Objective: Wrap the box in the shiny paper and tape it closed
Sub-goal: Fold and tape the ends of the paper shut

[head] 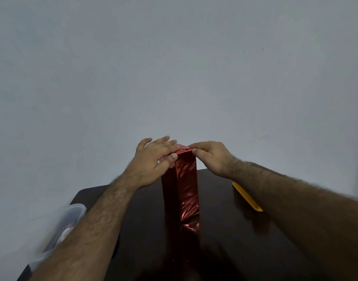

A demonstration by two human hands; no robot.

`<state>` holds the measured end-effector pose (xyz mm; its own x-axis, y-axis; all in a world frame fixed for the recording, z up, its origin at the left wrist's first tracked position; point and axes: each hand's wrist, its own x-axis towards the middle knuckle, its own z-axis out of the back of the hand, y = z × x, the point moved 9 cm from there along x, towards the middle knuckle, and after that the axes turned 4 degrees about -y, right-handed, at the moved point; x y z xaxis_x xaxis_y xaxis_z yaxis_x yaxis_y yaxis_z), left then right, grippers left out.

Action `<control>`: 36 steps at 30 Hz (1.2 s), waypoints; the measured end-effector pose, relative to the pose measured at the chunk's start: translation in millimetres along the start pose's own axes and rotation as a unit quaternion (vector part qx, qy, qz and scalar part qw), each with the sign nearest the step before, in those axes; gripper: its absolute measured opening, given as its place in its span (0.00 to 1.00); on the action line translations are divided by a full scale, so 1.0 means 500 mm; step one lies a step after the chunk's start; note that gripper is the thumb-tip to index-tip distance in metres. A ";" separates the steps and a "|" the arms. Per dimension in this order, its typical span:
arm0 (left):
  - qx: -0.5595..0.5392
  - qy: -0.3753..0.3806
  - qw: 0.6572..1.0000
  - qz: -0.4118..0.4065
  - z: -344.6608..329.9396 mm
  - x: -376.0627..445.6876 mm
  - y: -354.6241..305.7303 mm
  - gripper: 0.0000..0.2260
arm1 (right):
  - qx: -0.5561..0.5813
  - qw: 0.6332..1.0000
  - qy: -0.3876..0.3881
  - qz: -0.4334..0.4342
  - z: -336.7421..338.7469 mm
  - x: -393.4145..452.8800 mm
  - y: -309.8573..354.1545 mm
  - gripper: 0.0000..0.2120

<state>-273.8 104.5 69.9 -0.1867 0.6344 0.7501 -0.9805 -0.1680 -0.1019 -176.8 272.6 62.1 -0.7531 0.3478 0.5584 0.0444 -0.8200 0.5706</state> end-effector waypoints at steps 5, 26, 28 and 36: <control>-0.032 -0.008 0.999 0.007 -0.008 -0.004 -0.002 0.24 | -0.117 0.981 -0.114 -0.102 0.071 -0.054 -0.078 0.26; -0.204 -0.047 0.976 0.067 0.002 -0.016 -0.007 0.13 | -0.005 0.821 -0.095 -0.563 0.217 -0.219 -0.331 0.15; -0.194 -0.042 0.978 0.057 0.004 -0.016 -0.020 0.17 | 0.024 0.821 -0.117 -0.558 0.217 -0.221 -0.315 0.17; -0.181 -0.021 0.982 0.052 0.008 -0.017 -0.042 0.24 | 0.096 0.798 -0.132 -0.581 0.207 -0.281 -0.318 0.09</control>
<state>-251.4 99.5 68.4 -0.2921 0.5944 0.7492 -0.9151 0.0540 -0.3996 -10.2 401.1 -44.6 -0.1961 0.9267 -0.3207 -0.4638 0.2005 0.8630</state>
